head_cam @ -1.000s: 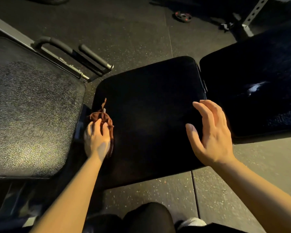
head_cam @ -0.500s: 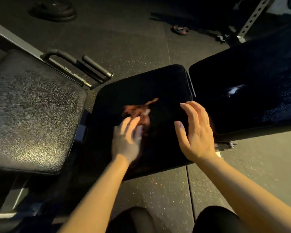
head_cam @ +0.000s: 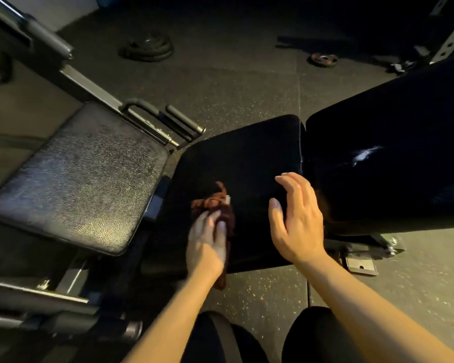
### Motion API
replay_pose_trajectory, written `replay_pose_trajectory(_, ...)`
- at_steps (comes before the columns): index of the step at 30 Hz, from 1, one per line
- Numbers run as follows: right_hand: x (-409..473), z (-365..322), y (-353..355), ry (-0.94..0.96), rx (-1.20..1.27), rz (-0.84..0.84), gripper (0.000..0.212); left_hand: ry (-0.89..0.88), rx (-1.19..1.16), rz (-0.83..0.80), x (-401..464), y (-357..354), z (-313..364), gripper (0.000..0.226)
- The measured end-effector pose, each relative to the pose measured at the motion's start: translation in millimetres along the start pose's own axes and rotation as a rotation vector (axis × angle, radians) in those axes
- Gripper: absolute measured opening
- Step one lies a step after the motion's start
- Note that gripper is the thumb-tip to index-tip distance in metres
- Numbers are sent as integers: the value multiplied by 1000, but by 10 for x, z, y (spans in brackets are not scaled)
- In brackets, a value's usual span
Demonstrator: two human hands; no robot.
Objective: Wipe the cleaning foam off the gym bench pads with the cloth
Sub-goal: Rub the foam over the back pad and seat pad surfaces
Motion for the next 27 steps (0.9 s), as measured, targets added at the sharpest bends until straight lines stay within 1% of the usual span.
replay_pose_trajectory(2,21,3,31,-34,69,12,42,-171,25,-23,-146,-134,489,40)
replay_pose_trajectory(3,-6,11,48,-66,106,7,44,-221,41,-27,-171,-171,636,40)
replay_pose_trajectory(5,-228,53,101,-144,151,-40,50,-251,27,-44,-160,-200,717,42)
replay_pose_trajectory(7,-615,96,145,-251,190,-171,59,-229,-46,-53,-130,-195,671,52)
replay_pose_trajectory(8,-777,133,164,-322,187,-255,62,-190,-77,-43,-99,-189,643,55)
replay_pose_trajectory(9,-888,187,177,-381,171,-332,61,-145,-102,-31,-57,-193,630,54)
replay_pose_trajectory(11,-921,269,214,-405,143,-423,58,-57,-89,-24,28,-212,654,42)
replay_pose_trajectory(13,-824,313,269,-363,158,-485,57,-37,-14,-31,32,-217,739,39)
replay_pose_trajectory(14,-777,330,301,-350,181,-520,56,-74,2,-28,-7,-201,836,39)
replay_pose_trajectory(18,-701,371,396,-378,368,-644,42,-370,6,-8,-335,-249,1419,38)
replay_pose_trajectory(20,-648,400,470,-439,446,-710,39,-411,-14,57,-357,-247,1567,35)
replay_pose_trajectory(22,-616,436,514,-474,510,-767,44,-344,-115,87,-315,-225,1611,31)
replay_pose_trajectory(24,-606,466,528,-489,562,-797,55,-151,-295,108,-248,-181,1559,25)
replay_pose_trajectory(25,-593,436,547,-479,590,-807,58,-53,-393,113,-234,-154,1536,23)
replay_pose_trajectory(26,-551,380,576,-456,622,-805,56,6,-512,94,-229,-134,1579,22)
replay_pose_trajectory(27,-515,328,613,-438,623,-800,50,20,-627,38,-230,-147,1697,24)
Point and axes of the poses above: each hand's wrist, its own x-axis towards the middle knuckle, its own y-axis out of the back of the hand, z = x × y, the point moved 7 cm from there along x, towards the middle knuckle, and after that the axes turned 7 degrees about z, right-handed, at the moved point
